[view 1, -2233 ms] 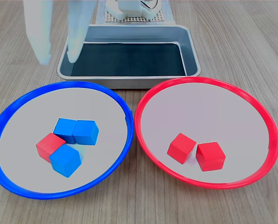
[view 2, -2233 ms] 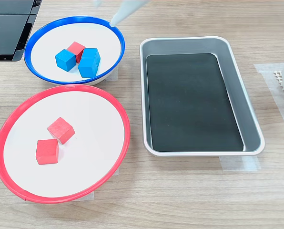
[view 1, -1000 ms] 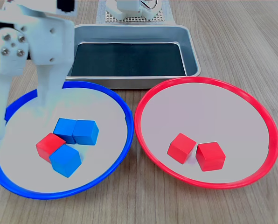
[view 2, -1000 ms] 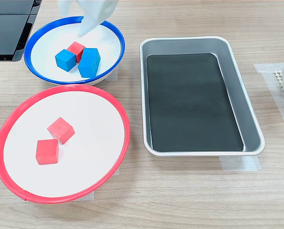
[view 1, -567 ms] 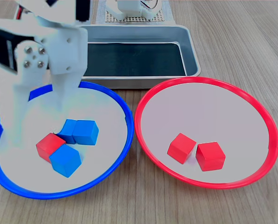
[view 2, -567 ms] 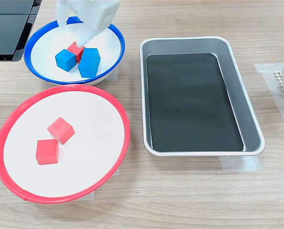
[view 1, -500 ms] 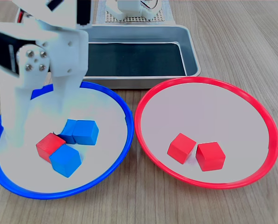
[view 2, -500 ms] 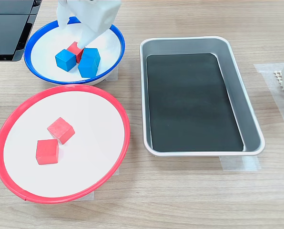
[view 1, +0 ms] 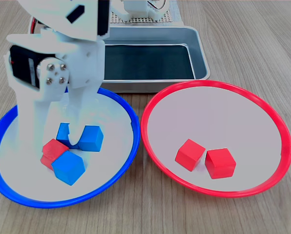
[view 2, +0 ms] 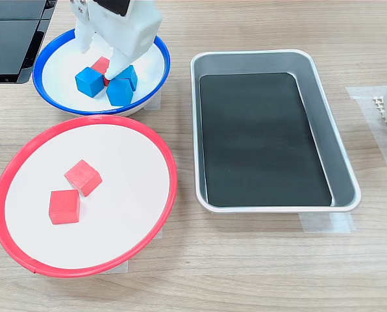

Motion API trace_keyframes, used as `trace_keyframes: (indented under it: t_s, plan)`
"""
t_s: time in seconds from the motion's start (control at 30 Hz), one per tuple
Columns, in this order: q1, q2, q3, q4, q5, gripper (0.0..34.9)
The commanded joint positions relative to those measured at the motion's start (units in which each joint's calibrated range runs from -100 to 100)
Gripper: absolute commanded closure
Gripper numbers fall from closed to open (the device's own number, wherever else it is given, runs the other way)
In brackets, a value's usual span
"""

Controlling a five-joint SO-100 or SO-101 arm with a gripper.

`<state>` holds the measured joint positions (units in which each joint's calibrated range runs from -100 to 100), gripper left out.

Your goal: Relocate any red block in the blue dish to the red dish, correcting any misplacement.

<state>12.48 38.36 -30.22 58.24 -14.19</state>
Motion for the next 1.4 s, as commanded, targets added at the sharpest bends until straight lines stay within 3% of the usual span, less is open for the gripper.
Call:
trace_keyframes:
  t_s: [0.0, 1.37]
  plan:
    - [-0.1, -0.3, -1.5, -0.3, 0.0, 18.7]
    - [1.9, 4.1, -3.5, -3.1, 1.4, 18.9]
